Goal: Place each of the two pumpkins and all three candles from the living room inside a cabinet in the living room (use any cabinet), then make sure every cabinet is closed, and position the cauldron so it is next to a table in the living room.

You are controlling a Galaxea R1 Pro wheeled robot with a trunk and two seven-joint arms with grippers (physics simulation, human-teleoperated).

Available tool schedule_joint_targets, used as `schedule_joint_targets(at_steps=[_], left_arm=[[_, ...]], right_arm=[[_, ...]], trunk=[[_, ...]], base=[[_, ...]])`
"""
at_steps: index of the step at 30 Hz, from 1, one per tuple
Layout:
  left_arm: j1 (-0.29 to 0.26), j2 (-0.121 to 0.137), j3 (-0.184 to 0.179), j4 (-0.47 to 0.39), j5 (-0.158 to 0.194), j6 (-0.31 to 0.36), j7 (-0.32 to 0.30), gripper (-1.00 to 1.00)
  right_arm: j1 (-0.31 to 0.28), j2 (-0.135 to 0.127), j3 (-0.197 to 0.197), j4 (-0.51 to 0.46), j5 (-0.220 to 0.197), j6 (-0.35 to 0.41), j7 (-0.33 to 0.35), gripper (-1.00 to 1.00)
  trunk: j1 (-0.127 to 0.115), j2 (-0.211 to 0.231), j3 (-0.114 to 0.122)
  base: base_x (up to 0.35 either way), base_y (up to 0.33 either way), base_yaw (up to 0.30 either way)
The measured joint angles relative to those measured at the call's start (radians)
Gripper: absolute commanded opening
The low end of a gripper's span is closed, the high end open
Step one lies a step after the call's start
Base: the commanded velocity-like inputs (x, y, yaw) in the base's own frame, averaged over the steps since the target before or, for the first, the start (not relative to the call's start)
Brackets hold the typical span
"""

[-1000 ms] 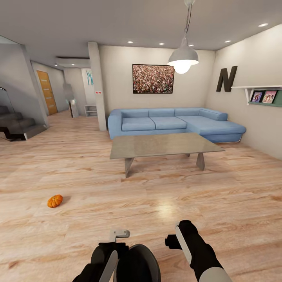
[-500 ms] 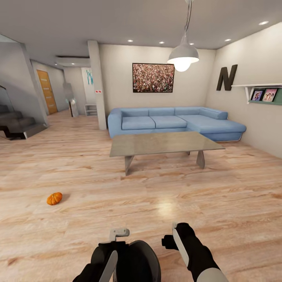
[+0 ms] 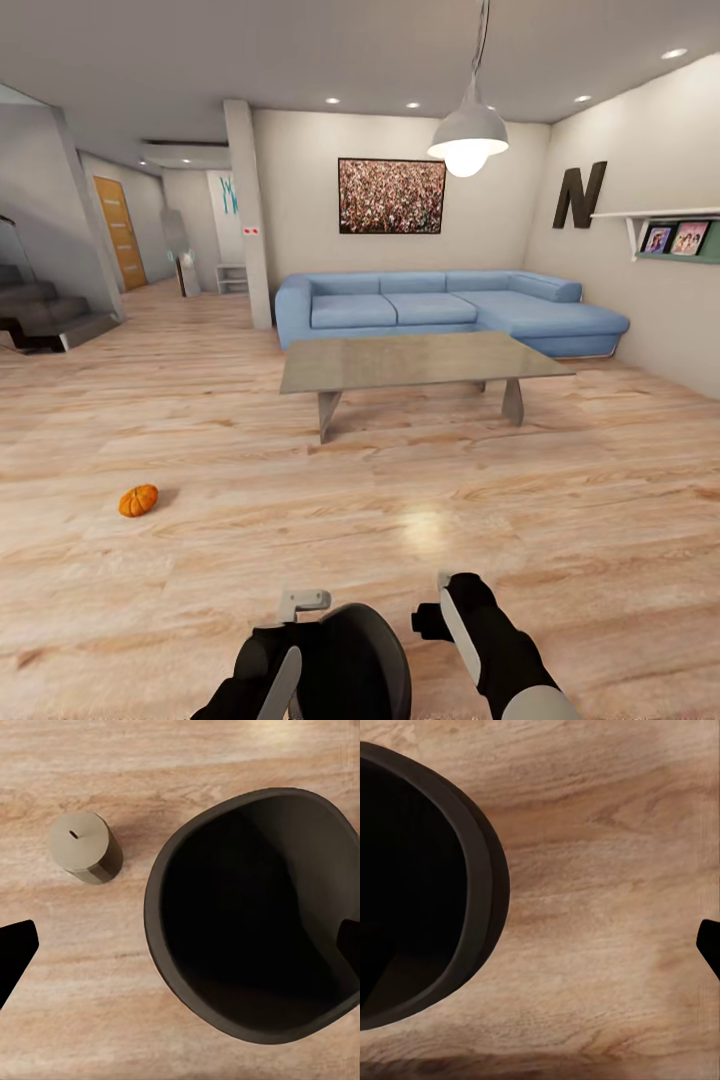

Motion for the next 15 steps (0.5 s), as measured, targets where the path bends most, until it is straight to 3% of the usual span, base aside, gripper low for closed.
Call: schedule_joint_targets(at_steps=[7, 15], left_arm=[[0.0, 0.0, 0.001, 0.0, 0.0, -0.001, 0.0, 1.0], [0.0, 0.0, 0.001, -0.001, 0.0, -0.007, 0.0, 1.0]], right_arm=[[0.0, 0.003, 0.044, 0.018, 0.0, -0.029, 0.001, 1.0], [0.0, 0.011, 0.054, 0.037, -0.001, -0.054, 0.018, 1.0]], trunk=[[0.027, -0.049, -0.022], [0.058, -0.105, -0.047]], base=[[0.0, 0.0, 0.0], [0.0, 0.0, 0.0]])
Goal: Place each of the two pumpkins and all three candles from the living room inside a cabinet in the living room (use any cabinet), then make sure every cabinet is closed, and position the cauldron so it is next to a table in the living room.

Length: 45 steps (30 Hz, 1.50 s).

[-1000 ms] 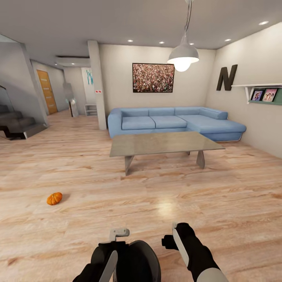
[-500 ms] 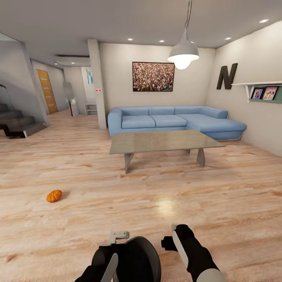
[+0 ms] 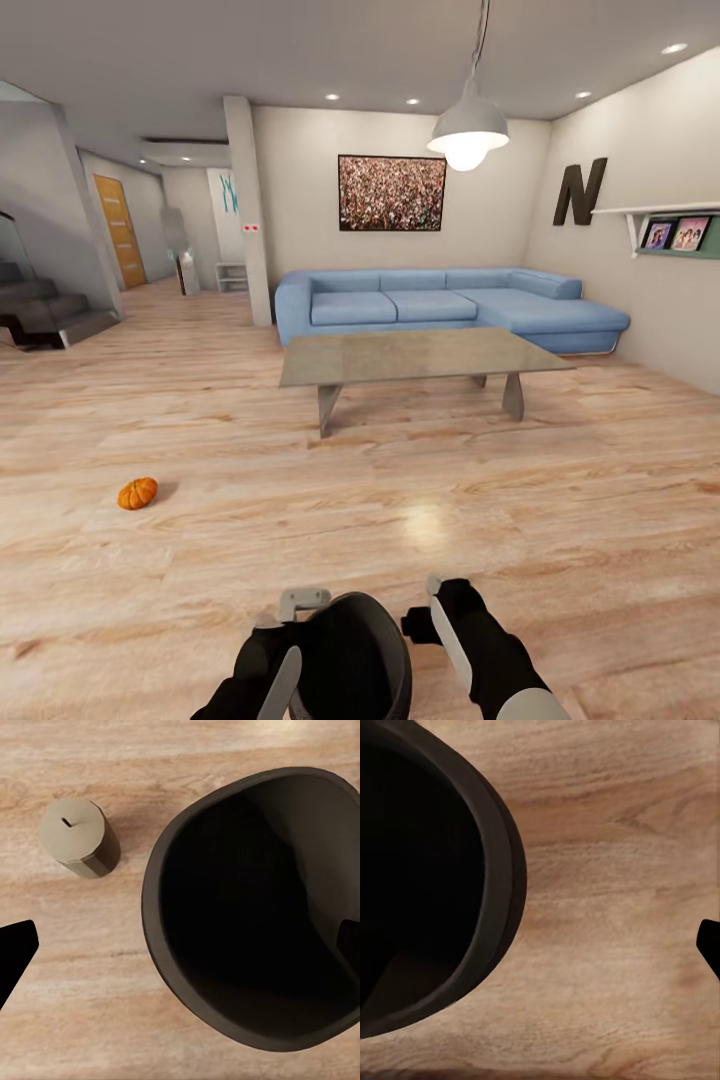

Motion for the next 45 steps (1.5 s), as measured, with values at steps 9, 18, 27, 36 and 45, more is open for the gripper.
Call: schedule_joint_targets(at_steps=[9, 18, 27, 36, 45], left_arm=[[0.0, 0.0, 0.0, -0.001, 0.0, -0.002, -0.001, 1.0], [0.0, 0.0, -0.001, -0.001, 0.0, -0.002, -0.002, 1.0], [0.0, 0.0, -0.001, -0.001, 0.0, -0.003, -0.002, 1.0], [0.0, 0.0, 0.001, -0.002, 0.0, -0.006, -0.002, 1.0], [0.0, 0.0, 0.002, -0.003, 0.0, -0.071, -0.002, 1.0]], right_arm=[[0.0, 0.0, 0.079, -0.002, 0.001, -0.057, 0.071, 1.0], [0.0, 0.0, 0.09, -0.002, 0.001, -0.099, 0.074, 1.0], [0.0, 0.0, 0.091, -0.001, 0.0, -0.107, 0.074, 1.0], [0.0, 0.0, 0.091, -0.001, 0.0, -0.107, 0.074, 1.0], [0.0, 0.0, 0.092, 0.0, 0.0, -0.107, 0.074, 1.0]], trunk=[[0.035, -0.063, -0.028], [0.059, -0.106, -0.059], [0.063, -0.108, -0.093], [0.064, -0.109, -0.105], [0.064, -0.109, -0.105]], base=[[0.0, 0.0, 0.0], [0.0, 0.0, 0.0], [0.0, 0.0, 0.0], [0.0, 0.0, 0.0], [0.0, 0.0, 0.0]])
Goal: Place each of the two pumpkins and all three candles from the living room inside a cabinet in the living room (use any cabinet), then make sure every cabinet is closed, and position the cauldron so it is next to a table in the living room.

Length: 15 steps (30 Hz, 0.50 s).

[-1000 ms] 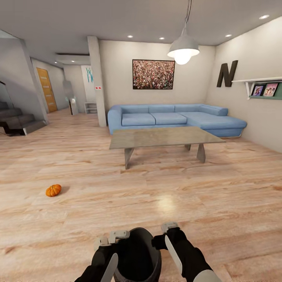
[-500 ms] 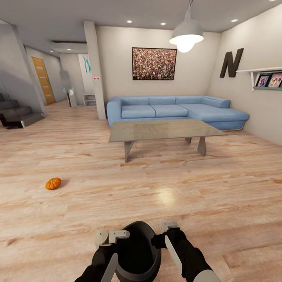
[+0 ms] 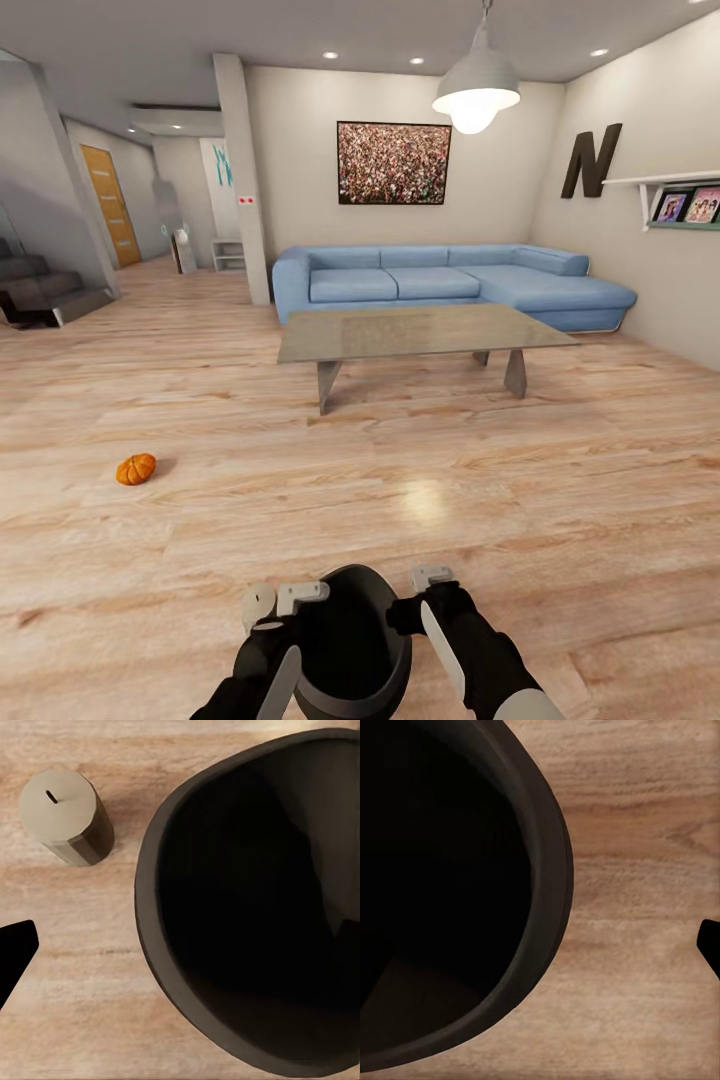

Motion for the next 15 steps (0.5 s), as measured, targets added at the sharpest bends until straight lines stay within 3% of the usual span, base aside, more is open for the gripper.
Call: schedule_joint_targets(at_steps=[8, 15], left_arm=[[0.0, 0.0, 0.006, 0.001, 0.0, -0.006, 0.0, 1.0], [0.0, 0.0, 0.005, 0.001, 0.0, -0.059, 0.002, 1.0]], right_arm=[[0.0, 0.0, 0.0, 0.002, 0.0, 0.0, 0.0, 1.0], [0.0, 0.0, 0.0, 0.004, 0.0, 0.0, -0.001, 1.0]], trunk=[[0.0, 0.0, 0.0], [0.0, 0.0, 0.0]], base=[[0.018, 0.0, 0.0], [0.208, 0.0, 0.0]])
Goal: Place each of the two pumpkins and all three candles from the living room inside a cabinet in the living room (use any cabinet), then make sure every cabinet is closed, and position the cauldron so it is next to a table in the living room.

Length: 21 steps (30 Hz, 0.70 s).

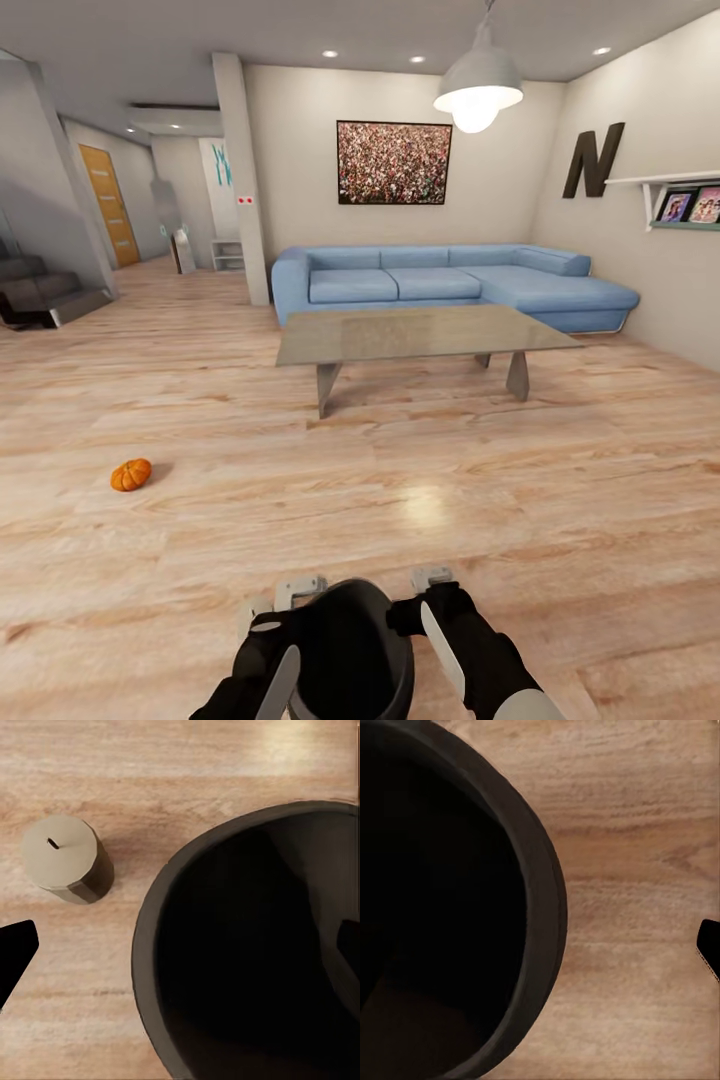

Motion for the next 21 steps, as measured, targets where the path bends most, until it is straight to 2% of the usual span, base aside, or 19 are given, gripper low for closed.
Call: schedule_joint_targets(at_steps=[14, 21], left_arm=[[0.0, 0.0, -0.008, 0.0, -0.002, -0.016, -0.003, 1.0], [0.0, 0.0, -0.014, 0.0, -0.001, -0.016, 0.003, 1.0]], right_arm=[[0.0, 0.0, 0.0, 0.0, 0.0, 0.0, -0.001, 1.0], [0.0, 0.0, 0.0, 0.0, 0.0, 0.0, -0.001, 1.0]], trunk=[[0.0, 0.0, 0.0], [0.004, -0.002, -0.027]], base=[[0.029, 0.0, 0.0], [0.0, 0.0, 0.0]])
